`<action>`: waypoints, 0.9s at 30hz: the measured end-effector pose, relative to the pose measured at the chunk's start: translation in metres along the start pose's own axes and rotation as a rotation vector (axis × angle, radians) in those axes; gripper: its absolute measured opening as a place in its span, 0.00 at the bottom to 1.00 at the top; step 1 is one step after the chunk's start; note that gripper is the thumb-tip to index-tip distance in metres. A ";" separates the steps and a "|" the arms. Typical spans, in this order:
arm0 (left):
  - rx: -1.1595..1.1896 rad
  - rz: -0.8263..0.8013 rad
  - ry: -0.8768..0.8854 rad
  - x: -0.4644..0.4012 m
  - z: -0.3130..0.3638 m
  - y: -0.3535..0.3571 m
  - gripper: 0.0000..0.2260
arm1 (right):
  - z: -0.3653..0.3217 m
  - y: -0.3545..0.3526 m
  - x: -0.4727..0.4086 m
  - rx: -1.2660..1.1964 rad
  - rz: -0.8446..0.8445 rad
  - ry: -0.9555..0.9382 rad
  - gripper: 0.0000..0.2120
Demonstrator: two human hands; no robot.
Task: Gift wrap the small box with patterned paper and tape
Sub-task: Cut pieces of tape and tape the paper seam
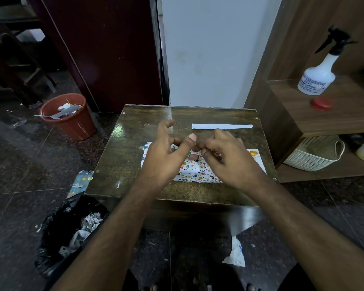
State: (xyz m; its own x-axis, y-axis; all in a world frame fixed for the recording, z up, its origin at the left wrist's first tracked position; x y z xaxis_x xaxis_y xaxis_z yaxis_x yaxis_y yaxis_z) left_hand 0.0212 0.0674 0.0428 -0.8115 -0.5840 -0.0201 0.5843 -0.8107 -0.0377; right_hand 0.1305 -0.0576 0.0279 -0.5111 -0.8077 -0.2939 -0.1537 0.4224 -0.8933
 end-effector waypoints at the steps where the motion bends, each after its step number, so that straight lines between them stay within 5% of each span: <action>1: -0.014 0.003 -0.003 0.000 0.000 -0.001 0.26 | 0.001 0.001 0.001 0.052 -0.041 -0.020 0.11; 9: 0.000 0.030 0.027 0.001 0.001 -0.003 0.25 | 0.009 -0.002 0.002 0.339 -0.026 -0.025 0.24; 15: 0.026 0.116 0.101 -0.002 0.002 -0.008 0.26 | 0.007 -0.008 0.005 0.178 0.101 0.015 0.16; 23: 0.101 -0.054 0.167 -0.005 -0.003 0.010 0.33 | 0.009 -0.016 0.009 0.041 0.152 0.006 0.15; 27: 0.005 -0.096 0.258 -0.006 -0.002 0.023 0.38 | 0.017 -0.020 0.012 -0.262 0.125 0.138 0.13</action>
State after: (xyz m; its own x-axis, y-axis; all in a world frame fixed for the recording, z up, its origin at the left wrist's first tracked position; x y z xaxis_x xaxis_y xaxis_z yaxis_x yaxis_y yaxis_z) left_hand 0.0393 0.0523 0.0395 -0.8374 -0.4748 -0.2707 0.5040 -0.8624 -0.0464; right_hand 0.1415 -0.0830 0.0364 -0.6468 -0.6873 -0.3307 -0.2863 0.6206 -0.7300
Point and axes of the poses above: each hand's wrist, its own x-axis away from the middle knuckle, its own y-axis out of the palm, z = x × y, the point moved 3 cm from there along -x, towards the middle knuckle, and after that the axes turned 13 degrees about x, right-handed, at the moved point
